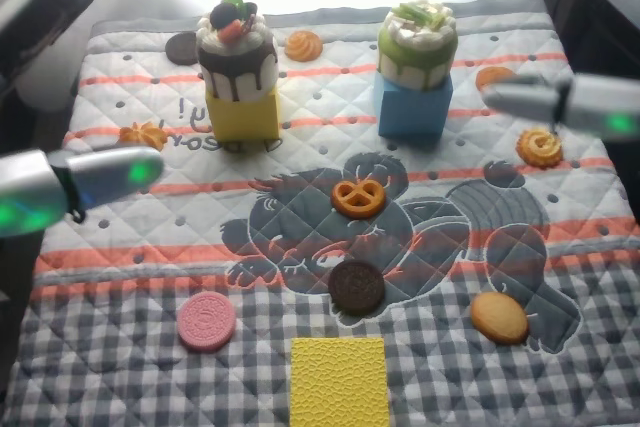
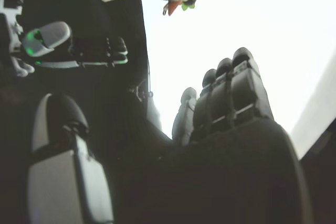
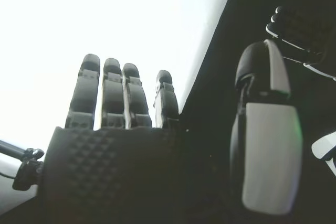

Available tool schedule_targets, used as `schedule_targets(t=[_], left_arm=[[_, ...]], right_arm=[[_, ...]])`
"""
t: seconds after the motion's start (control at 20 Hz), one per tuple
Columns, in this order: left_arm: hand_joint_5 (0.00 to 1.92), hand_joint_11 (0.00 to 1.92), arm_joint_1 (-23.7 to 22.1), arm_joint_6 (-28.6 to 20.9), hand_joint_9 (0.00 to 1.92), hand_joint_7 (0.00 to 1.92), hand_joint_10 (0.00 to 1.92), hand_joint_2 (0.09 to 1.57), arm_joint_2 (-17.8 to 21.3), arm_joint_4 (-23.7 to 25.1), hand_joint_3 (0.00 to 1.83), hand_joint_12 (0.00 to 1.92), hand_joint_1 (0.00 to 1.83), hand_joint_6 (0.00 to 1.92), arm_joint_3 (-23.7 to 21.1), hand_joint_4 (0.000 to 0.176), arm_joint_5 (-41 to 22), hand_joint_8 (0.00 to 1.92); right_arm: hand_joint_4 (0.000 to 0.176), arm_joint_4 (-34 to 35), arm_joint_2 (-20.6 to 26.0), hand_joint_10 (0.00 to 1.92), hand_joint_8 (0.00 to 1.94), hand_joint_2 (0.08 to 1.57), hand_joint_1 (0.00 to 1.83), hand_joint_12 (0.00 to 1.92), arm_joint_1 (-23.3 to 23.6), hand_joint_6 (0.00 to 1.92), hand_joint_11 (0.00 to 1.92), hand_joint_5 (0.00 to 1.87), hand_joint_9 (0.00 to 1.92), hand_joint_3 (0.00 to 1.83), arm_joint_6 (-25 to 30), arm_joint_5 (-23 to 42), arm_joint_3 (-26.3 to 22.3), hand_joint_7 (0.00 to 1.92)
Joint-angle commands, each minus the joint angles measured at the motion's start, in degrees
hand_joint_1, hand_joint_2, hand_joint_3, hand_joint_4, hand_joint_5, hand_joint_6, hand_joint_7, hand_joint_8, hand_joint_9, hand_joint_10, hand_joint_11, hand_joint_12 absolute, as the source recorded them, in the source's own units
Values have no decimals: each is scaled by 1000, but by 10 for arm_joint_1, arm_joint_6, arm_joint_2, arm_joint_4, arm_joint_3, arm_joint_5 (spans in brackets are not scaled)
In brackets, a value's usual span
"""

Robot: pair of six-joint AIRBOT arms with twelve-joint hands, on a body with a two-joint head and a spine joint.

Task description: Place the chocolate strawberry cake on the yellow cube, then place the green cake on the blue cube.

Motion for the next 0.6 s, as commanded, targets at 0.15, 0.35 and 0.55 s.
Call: schedule_targets(t=[0.15, 0.35, 0.55], left_arm=[[0, 1, 11, -129, 122, 91, 4, 875, 10, 28, 16, 530, 575, 0, 30, 176, -103, 3], [0, 0, 26, -166, 129, 68, 11, 927, 19, 58, 16, 760, 384, 0, 23, 176, -184, 3], [0, 0, 25, -166, 92, 51, 4, 1021, 19, 75, 6, 596, 315, 0, 19, 114, -247, 3]], right_arm=[[121, 46, 17, 4, 4, 1020, 883, 0, -71, 7, 0, 74, 11, 6, 57, 197, -11, 12], [132, 48, 53, 13, 5, 907, 758, 29, -122, 0, 67, 9, 98, 0, 57, 313, -50, 80], [175, 35, 73, 0, 11, 915, 913, 2, -133, 1, 7, 4, 20, 7, 55, 341, -64, 61]])
